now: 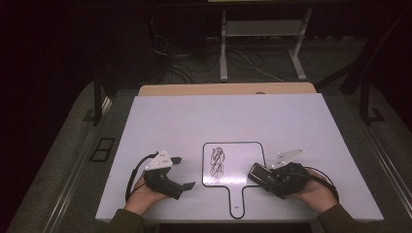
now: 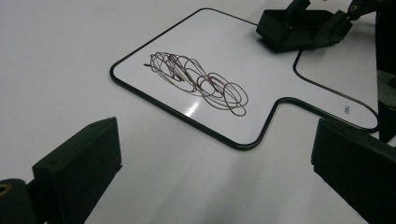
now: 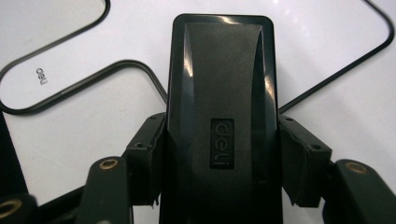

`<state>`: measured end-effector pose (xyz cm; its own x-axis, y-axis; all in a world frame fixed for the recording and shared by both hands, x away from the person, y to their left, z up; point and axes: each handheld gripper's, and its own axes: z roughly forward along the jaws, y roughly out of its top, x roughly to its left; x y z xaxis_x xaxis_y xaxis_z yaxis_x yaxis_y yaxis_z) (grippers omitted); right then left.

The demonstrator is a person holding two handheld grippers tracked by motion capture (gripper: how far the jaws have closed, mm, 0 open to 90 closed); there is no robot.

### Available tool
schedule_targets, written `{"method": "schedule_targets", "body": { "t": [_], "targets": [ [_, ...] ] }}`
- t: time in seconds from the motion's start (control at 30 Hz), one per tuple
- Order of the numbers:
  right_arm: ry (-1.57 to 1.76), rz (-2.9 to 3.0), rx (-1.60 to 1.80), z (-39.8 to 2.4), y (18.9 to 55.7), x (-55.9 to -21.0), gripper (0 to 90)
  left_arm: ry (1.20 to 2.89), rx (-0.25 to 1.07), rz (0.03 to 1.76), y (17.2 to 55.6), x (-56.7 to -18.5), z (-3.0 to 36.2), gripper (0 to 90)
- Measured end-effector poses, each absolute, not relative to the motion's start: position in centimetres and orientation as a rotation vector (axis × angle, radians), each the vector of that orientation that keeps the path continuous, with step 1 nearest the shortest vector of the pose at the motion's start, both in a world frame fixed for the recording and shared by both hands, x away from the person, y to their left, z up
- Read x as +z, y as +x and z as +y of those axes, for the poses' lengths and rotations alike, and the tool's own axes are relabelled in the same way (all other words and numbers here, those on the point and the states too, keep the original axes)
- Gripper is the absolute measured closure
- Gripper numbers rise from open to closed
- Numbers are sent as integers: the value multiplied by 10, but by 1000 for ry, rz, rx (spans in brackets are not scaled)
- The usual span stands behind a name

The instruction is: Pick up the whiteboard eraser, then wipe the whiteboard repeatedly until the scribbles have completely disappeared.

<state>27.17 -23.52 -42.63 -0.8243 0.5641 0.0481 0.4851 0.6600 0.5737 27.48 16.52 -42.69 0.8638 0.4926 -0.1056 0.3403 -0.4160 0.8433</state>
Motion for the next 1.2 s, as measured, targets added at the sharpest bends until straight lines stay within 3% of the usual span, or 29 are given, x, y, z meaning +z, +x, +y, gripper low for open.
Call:
{"method": "schedule_targets", "body": {
  "t": [0.77,1.2],
  "targets": [
    [882,2722,1008,-242,287,-406,388,2031,179,609,275,-427,165,6],
    [832,2722,1051,-225,308,-395,389,2027,182,614,273,-428,167,6]
  ]
}}
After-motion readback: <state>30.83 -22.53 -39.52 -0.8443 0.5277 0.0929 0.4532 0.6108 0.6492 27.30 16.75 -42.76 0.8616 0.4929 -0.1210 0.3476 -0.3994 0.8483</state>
